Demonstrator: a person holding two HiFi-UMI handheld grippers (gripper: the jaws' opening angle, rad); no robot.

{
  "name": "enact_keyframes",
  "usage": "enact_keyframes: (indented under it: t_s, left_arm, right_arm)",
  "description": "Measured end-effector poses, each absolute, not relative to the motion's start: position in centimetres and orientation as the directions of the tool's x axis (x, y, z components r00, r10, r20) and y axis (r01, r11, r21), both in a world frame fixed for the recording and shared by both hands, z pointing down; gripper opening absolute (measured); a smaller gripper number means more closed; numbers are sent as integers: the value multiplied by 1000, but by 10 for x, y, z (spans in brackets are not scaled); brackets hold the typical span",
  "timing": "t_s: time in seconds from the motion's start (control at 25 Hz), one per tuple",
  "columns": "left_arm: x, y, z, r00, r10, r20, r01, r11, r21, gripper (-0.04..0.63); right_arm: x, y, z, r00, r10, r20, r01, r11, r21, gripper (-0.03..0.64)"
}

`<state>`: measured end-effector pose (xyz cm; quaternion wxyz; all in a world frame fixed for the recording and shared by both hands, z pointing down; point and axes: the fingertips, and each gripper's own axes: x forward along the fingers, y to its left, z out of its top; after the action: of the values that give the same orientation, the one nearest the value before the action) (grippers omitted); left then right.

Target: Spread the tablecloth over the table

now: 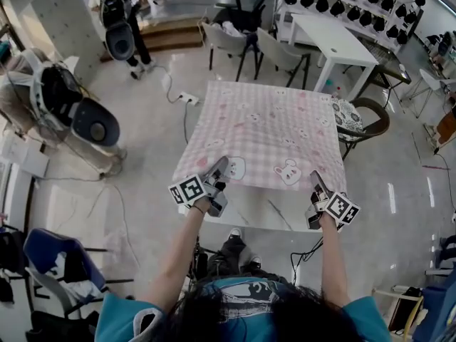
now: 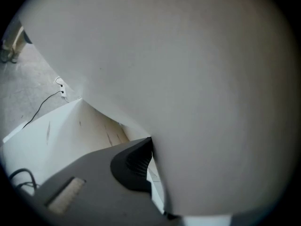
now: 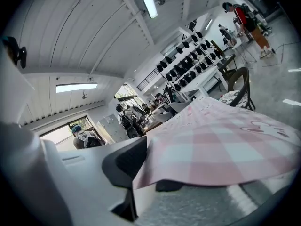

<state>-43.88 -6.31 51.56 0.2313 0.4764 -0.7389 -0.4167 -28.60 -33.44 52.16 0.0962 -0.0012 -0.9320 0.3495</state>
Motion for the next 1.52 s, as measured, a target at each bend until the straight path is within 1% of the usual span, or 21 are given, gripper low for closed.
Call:
enact_keyframes:
  t_s: [0.2, 0.32, 0.48, 0.68, 0.84, 1.16, 1.36, 1.52]
  left_arm:
    - [-424, -41, 559, -478, -872, 101, -449, 341, 826, 28]
    - [-409, -34, 595, -450, -865, 221, -424, 425, 800, 62]
    - [-383, -27, 632, -433, -847, 309, -369, 480, 796, 60]
    - [-355, -21, 672, -383, -793, 474, -388, 603, 697, 71]
    - [-338, -21, 693, -353, -734, 581, -471, 675, 568, 69]
    - [-323, -13, 711, -353, -681, 641, -507, 715, 481, 63]
    - [-316, -11, 723, -373, -660, 652, -496, 736, 461, 63]
    - [-309, -7, 736, -402, -607, 686, -470, 780, 414, 74]
  right_arm:
    - [-267, -318, 555, -970, 98, 223, -88, 712, -696, 52]
    - [-259, -306, 569, -960, 116, 253, -101, 703, -704, 49]
    - [-238, -303, 597, -948, 134, 290, -129, 670, -731, 47]
    - [-215, -296, 626, -923, 144, 357, -181, 656, -733, 41]
    - [-196, -291, 650, -904, 143, 403, -227, 639, -735, 35]
    - [-172, -279, 685, -886, 134, 444, -295, 576, -763, 34]
    - [-163, -276, 702, -868, 129, 480, -314, 605, -732, 34]
    - [-156, -276, 718, -843, 108, 527, -353, 629, -693, 36]
